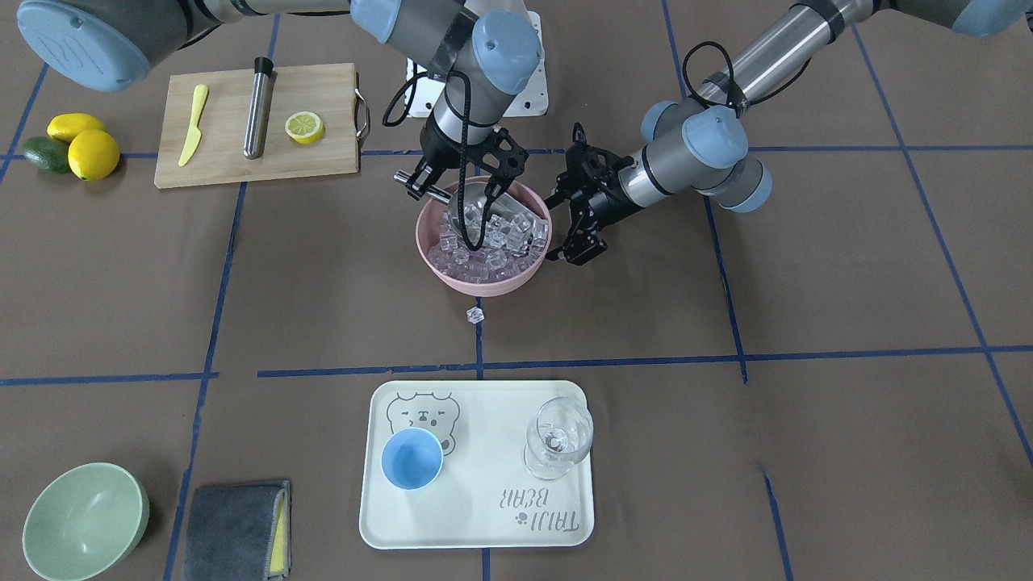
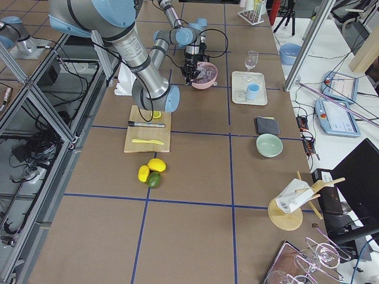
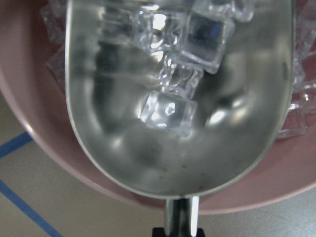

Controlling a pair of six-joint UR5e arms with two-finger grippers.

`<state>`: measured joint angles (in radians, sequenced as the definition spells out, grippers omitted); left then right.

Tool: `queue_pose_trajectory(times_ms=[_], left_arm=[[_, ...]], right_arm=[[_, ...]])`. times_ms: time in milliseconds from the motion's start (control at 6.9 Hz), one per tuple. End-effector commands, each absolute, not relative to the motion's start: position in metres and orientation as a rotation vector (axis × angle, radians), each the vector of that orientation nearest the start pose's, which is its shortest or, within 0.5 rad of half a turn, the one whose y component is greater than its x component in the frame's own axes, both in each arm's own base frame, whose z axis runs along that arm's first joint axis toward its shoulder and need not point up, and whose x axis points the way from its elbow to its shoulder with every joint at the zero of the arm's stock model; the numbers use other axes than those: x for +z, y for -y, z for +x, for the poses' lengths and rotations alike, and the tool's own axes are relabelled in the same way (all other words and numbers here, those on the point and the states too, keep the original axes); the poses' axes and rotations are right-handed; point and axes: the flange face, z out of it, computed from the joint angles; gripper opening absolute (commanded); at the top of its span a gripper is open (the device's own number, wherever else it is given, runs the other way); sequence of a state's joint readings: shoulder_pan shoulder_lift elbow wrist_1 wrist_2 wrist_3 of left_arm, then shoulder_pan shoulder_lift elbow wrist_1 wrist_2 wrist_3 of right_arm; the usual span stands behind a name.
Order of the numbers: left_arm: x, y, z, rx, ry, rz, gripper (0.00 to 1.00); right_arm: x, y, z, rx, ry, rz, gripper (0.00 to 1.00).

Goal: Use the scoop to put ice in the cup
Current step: 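Dig the scoop into the ice cubes while the left gripper holds the bowl, then lift the ice-filled scoop with the right gripper toward the light blue cup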

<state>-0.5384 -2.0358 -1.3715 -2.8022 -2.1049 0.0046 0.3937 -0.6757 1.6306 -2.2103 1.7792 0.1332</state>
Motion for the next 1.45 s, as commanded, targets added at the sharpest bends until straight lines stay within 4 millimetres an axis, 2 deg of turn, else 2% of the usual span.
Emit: queue_pose_trajectory(times_ms=[0,435,725,1014,1304], left_arm=[[0.343,0.412,0.527,1.207,-1.172,1.148,1.00],[0.343,0.412,0.527,1.207,-1.172,1.148,1.00],[0.343,0.412,0.527,1.207,-1.172,1.148,1.00],[0.343,0.412,0.526,1.205,-1.171,1.149,1.00],[0.345,0.413,0.525,1.207,-1.169,1.147,1.00]], right_arm=[[0.175,0.365,-0.559,-1.052,0.393,0.167,0.00],[0.165,0.387,-0.524,-0.998,0.403,0.188,0.00],[0.148,0.411,-0.477,-0.932,0.398,0.191,0.00],[0.151,0.462,-0.432,-0.830,0.424,0.171,0.00],[0.178,0.518,-0.408,-0.858,0.377,0.129,0.00]])
